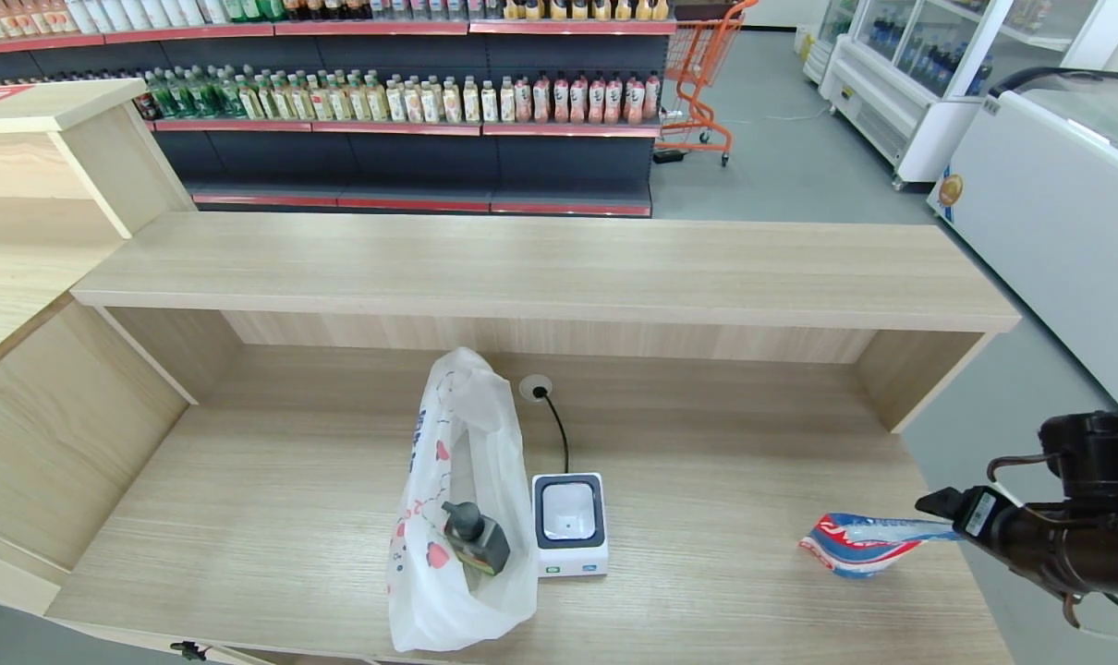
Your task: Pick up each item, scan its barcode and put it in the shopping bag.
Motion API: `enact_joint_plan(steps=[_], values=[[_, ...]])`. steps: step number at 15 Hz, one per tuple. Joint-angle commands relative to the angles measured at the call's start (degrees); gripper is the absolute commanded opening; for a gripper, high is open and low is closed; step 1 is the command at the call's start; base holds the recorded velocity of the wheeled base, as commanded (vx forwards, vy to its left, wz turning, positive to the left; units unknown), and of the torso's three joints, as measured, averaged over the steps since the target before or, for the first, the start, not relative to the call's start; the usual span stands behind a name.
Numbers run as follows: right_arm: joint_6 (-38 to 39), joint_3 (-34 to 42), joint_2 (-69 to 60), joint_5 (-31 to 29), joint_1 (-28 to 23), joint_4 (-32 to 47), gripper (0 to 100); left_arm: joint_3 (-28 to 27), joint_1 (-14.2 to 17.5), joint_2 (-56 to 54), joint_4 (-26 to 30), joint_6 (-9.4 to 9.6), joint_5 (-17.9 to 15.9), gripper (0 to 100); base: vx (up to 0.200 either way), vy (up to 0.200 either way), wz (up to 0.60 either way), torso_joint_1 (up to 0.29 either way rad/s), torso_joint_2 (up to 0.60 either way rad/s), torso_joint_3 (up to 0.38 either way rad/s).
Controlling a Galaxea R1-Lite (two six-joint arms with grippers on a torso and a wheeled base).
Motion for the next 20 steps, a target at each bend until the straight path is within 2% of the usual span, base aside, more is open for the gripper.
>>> enact_joint_plan(steps=[1,9,10,15,18,20], values=[[-0.11,-1.97,10.92,-0.14,1.56,-4.24,100,0.0,-0.02,0.09,-0.01,0.02,0.0,100,0.0,0.0,0.0,0.0,0.0,0.0],[-0.37,-8.3,19.62,-0.23,6.04,-7.5,100,0.0,-0.02,0.0,-0.01,-0.07,0.0,100,0.0,0.0,0.0,0.0,0.0,0.0],[-0.46,-9.0,20.15,-0.23,6.22,-7.5,0,0.0,-0.02,0.0,-0.01,0.02,0.0,100,0.0,0.0,0.0,0.0,0.0,0.0],[-8.28,-8.92,20.94,-0.41,6.48,-7.5,0,0.0,-0.02,0.0,-0.01,0.02,0.0,100,0.0,0.0,0.0,0.0,0.0,0.0],[-13.11,-7.95,21.29,-4.71,8.33,-7.85,0,0.0,0.07,0.0,-0.01,0.02,0.0,100,0.0,0.0,0.0,0.0,0.0,0.0],[-13.38,-5.75,17.95,-2.34,10.18,-13.91,0,0.0,-0.02,0.0,-0.01,0.02,0.0,100,0.0,0.0,0.0,0.0,0.0,0.0]])
